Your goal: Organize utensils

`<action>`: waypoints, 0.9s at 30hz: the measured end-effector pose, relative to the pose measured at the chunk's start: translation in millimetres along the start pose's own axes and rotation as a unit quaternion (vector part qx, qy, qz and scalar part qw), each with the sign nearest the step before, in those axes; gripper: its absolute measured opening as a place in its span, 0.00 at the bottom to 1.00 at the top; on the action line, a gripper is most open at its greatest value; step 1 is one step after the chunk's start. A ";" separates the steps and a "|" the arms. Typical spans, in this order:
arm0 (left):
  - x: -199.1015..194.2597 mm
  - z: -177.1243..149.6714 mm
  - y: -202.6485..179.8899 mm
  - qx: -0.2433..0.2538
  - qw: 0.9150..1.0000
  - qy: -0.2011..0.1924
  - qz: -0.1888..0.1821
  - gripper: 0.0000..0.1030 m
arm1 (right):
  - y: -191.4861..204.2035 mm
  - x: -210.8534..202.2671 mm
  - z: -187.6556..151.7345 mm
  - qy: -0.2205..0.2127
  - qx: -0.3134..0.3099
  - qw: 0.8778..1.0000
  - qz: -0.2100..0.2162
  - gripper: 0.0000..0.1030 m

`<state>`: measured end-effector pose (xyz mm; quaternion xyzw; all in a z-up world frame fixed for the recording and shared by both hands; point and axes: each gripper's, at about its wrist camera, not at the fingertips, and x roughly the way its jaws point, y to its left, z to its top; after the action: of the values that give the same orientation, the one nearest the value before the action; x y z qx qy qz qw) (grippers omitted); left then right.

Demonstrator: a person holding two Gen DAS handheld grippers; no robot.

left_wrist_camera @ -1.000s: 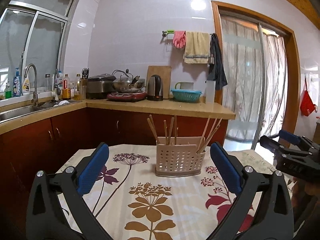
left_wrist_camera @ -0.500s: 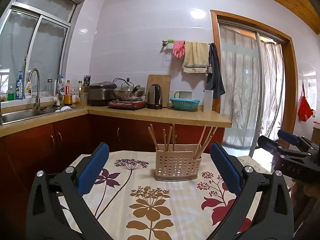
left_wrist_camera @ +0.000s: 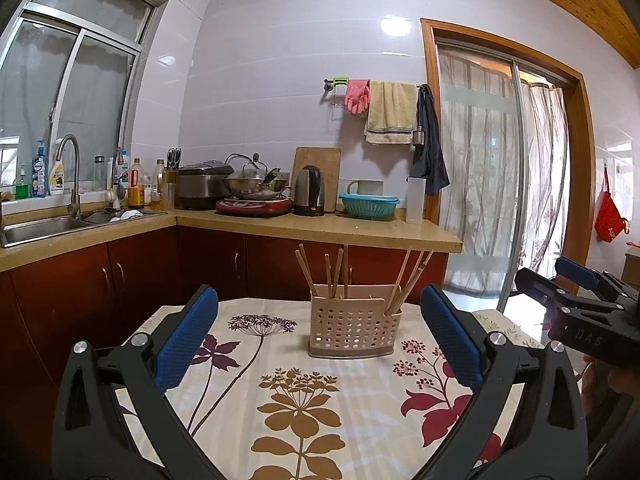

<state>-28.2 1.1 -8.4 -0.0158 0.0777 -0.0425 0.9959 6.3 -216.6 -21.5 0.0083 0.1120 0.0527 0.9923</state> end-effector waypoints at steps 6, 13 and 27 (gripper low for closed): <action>-1.3 -2.2 -1.5 0.001 1.000 0.003 -0.001 0.96 | 2.0 -3.9 -0.3 0.000 0.001 1.000 0.000 0.84; 0.1 -3.5 -2.5 -0.002 1.000 0.006 -0.004 0.96 | 2.0 -4.2 -0.4 0.001 0.002 1.000 0.001 0.84; 0.4 -1.1 -4.7 -0.002 1.000 0.003 -0.006 0.96 | 1.7 -4.1 -0.1 0.000 0.002 1.000 0.001 0.84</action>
<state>-28.4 -3.6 -9.4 -0.0179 0.0805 -0.0485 0.9954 2.1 -215.4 -20.7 0.0107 0.1125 0.0532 0.9922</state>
